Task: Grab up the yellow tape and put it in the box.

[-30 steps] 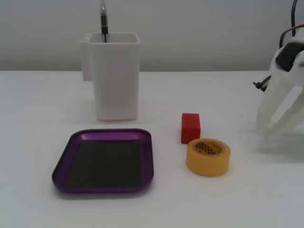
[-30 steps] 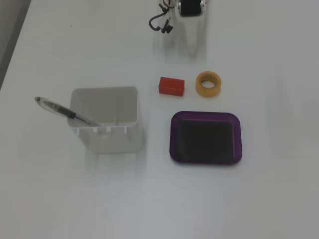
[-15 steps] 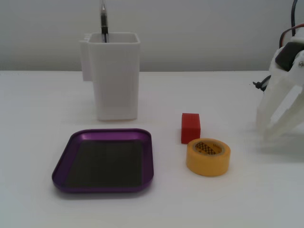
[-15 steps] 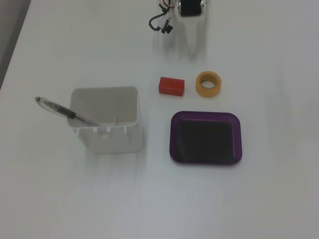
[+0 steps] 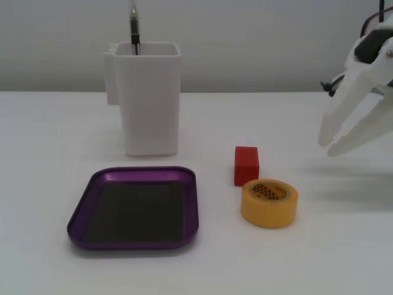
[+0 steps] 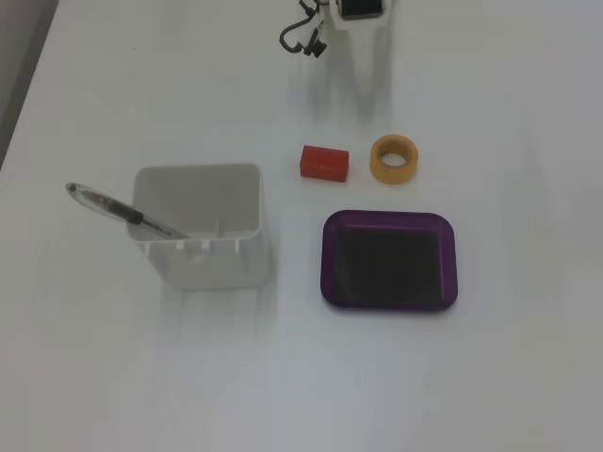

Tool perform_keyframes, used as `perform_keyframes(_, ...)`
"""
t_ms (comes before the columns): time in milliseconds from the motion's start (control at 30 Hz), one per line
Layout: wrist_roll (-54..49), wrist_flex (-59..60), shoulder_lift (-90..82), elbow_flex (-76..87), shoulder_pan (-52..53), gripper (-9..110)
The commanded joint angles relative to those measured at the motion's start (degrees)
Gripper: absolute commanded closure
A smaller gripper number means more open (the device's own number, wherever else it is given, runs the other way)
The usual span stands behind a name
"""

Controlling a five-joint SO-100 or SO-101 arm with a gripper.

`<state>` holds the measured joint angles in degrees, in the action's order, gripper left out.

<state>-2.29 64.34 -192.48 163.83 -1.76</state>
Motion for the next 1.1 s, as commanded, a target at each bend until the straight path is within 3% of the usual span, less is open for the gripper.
perform_keyframes(0,-6.5,-1.05,-5.36,-3.69,0.35,97)
perform_keyframes(133,-16.26,-0.35,-4.48,-3.78,0.35,95)
perform_keyframes(267,-17.4,-0.62,4.75,-5.98,0.62,95)
perform_keyframes(567,-17.31,4.66,49.48,-36.21,1.14,88)
perform_keyframes(767,-17.93,10.2,74.0,-53.88,-5.89,88)
perform_keyframes(1067,-17.75,6.59,84.55,-56.6,-7.73,88)
